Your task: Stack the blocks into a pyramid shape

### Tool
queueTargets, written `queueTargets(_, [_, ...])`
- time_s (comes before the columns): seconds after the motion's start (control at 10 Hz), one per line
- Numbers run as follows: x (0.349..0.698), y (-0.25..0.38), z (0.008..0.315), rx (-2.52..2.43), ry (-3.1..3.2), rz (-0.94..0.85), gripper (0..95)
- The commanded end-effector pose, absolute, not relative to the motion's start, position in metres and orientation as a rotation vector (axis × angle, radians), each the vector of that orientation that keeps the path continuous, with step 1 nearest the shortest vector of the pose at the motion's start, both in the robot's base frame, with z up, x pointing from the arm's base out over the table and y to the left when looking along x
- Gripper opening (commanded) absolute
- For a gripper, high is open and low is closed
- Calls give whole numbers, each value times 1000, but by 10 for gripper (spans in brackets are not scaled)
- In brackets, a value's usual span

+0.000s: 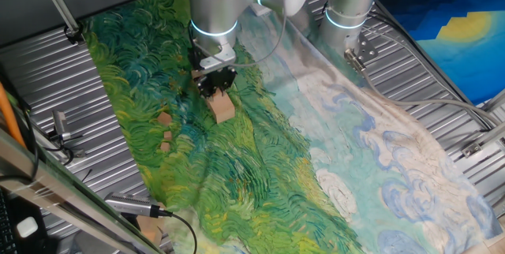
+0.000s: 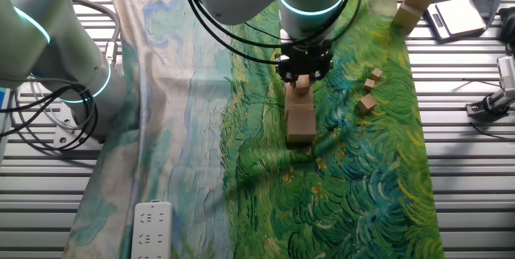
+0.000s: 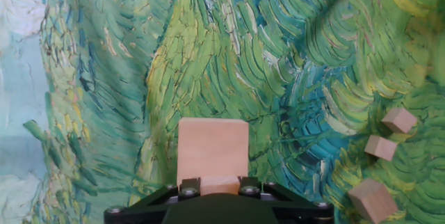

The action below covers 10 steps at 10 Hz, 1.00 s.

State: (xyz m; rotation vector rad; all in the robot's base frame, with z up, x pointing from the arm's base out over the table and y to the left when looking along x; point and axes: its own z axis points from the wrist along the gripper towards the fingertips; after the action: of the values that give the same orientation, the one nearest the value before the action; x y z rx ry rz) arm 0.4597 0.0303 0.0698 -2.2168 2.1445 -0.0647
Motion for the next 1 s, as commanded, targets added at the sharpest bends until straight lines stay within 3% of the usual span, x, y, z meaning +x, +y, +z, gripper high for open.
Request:
queueTargets(0.1, [460,30,71,-2215,2137,-71,0])
queueTargets(0.3, [460,30,71,-2210,2130,-88,0])
queueTargets(0.4, [460,30,71,-2213,2122,-88,190])
queueTargets(0.5, [460,30,71,-2214,2113,-95,190])
queueTargets(0.6, [460,30,71,-2217,2101,-101,380])
queueTargets(0.7, [460,30,71,-2220,2088,-107,380])
queueTargets(0.8, [460,30,70,-2220,2081,-104,570])
queueTargets(1.0, [460,30,71,-2220,2071,-92,570])
